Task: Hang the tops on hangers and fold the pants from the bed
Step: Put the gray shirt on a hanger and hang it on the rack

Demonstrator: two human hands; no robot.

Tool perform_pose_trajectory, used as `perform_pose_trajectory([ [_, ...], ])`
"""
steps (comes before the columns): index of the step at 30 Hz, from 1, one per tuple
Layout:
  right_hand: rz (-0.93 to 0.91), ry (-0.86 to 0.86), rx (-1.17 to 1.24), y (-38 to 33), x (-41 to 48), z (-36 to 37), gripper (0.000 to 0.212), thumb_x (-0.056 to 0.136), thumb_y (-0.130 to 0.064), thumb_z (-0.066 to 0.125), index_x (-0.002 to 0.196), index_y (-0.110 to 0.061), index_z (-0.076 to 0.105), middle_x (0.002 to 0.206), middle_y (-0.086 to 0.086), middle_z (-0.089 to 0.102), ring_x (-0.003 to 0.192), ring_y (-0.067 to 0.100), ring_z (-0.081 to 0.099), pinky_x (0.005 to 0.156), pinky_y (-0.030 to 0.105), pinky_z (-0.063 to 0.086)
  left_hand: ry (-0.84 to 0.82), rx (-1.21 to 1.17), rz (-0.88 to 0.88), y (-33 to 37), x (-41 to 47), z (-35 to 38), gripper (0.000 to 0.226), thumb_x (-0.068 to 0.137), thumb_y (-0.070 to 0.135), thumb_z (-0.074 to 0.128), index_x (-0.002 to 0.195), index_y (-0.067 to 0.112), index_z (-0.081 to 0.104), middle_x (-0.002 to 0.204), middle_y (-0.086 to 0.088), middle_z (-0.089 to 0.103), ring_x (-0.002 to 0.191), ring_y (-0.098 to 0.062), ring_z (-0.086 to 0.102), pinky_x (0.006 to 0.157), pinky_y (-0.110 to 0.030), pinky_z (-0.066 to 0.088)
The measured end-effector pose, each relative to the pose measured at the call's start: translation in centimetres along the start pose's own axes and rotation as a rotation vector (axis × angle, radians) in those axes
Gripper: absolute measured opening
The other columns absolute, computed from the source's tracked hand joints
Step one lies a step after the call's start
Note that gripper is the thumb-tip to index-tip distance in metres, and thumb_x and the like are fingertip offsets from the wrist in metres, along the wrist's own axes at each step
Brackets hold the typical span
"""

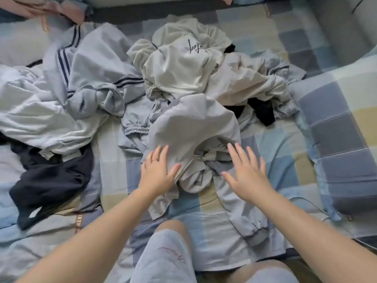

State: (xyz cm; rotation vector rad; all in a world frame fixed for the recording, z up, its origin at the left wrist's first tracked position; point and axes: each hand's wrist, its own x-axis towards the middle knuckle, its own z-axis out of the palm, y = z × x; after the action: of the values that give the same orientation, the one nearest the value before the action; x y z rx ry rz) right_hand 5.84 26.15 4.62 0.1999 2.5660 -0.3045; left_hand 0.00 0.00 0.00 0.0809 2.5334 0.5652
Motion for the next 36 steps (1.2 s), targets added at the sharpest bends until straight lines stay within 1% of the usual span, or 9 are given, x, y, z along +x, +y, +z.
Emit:
perform_pose_trajectory([
  [4,-0.072,0.036,-0.053,-2.8,8.1,2.0,0.084,0.098,-0.052,0.046,0.157,-0.035,-0.012,0.167,-0.008,-0.008,0.153,0.025,-0.004,0.12,0.055,0.008,0.162,-0.006,-0.058,-3.1,9.2,-0.7,0.091,0.092,0.059,0.055,0.16,0.025,0.005,0.167,-0.005,0.005,0.152,-0.031,0.007,0.119,-0.052,0.014],
  [7,-0.123,0.088,-0.146,-5.3,14.6,2.3,0.097,0.093,-0.043,0.061,0.156,-0.037,-0.012,0.166,-0.004,-0.014,0.153,0.029,-0.008,0.12,0.058,0.01,0.114,-0.066,-0.044,-4.9,14.7,-0.4,0.104,0.085,0.057,0.067,0.16,0.024,0.002,0.167,-0.008,0.012,0.151,-0.029,0.016,0.12,-0.05,0.022],
  [11,-0.148,0.157,-0.251,-8.1,21.8,1.0,0.107,0.086,-0.024,0.071,0.154,-0.047,-0.009,0.163,0.0,-0.027,0.15,0.035,-0.021,0.116,0.066,0.003,-0.009,-0.183,0.104,-5.7,17.9,-0.2,0.077,0.088,0.027,0.064,0.154,0.032,0.024,0.14,-0.014,0.057,0.127,-0.035,0.053,0.09,-0.035,0.043],
  [14,-0.184,0.117,-0.323,-9.0,24.4,0.3,0.065,0.088,-0.026,0.067,0.143,-0.046,0.039,0.167,-0.001,-0.013,0.152,0.034,-0.016,0.115,0.068,0.0,-0.074,-0.127,0.297,-5.0,16.7,0.8,0.062,0.082,0.014,0.046,0.139,0.038,0.048,0.125,-0.005,0.067,0.115,-0.034,0.059,0.086,-0.039,0.049],
  [16,-0.185,0.079,-0.351,-8.4,24.2,0.4,0.027,0.093,-0.028,0.058,0.118,-0.037,0.063,0.165,-0.004,0.016,0.153,0.029,0.001,0.115,0.068,0.0,-0.132,-0.132,0.354,-4.3,15.0,1.7,0.064,0.078,0.023,0.038,0.137,0.04,0.053,0.124,0.0,0.068,0.113,-0.029,0.061,0.085,-0.037,0.05],
  [20,-0.126,0.0,-0.362,-4.1,19.0,3.5,0.018,0.094,-0.024,0.051,0.103,-0.027,0.067,0.132,-0.007,0.055,0.141,0.02,0.033,0.115,0.064,0.007,-0.232,-0.142,0.361,-2.7,11.0,5.5,0.046,0.096,0.028,0.049,0.139,0.043,0.052,0.125,0.003,0.065,0.111,-0.025,0.061,0.086,-0.039,0.05],
  [30,0.18,-0.574,-0.254,2.9,4.0,13.0,0.018,0.095,-0.034,0.049,0.105,-0.033,0.064,0.121,-0.009,0.06,0.126,0.017,0.051,0.102,0.045,0.029,-0.848,0.077,0.393,-0.3,0.7,13.4,0.05,0.096,0.023,0.052,0.141,0.042,0.046,0.133,0.001,0.061,0.121,-0.028,0.056,0.095,-0.042,0.048],
  [33,0.294,-0.696,-0.078,3.2,5.6,11.1,0.008,0.089,-0.039,0.055,0.088,-0.036,0.063,0.111,-0.009,0.063,0.12,0.019,0.055,0.105,0.043,0.03,-0.619,0.014,0.521,0.6,1.8,11.8,0.029,0.096,0.036,0.052,0.122,0.03,0.063,0.115,0.001,0.065,0.109,-0.026,0.059,0.088,-0.041,0.05],
  [36,0.351,-0.295,-0.006,3.6,10.0,8.5,0.012,0.088,-0.03,0.051,0.089,-0.03,0.062,0.111,0.003,0.07,0.106,0.028,0.063,0.084,0.036,0.04,-0.081,-0.069,0.64,1.5,6.2,9.6,0.018,0.09,0.025,0.06,0.102,0.015,0.069,0.1,-0.005,0.064,0.09,-0.032,0.056,0.077,-0.044,0.048],
])
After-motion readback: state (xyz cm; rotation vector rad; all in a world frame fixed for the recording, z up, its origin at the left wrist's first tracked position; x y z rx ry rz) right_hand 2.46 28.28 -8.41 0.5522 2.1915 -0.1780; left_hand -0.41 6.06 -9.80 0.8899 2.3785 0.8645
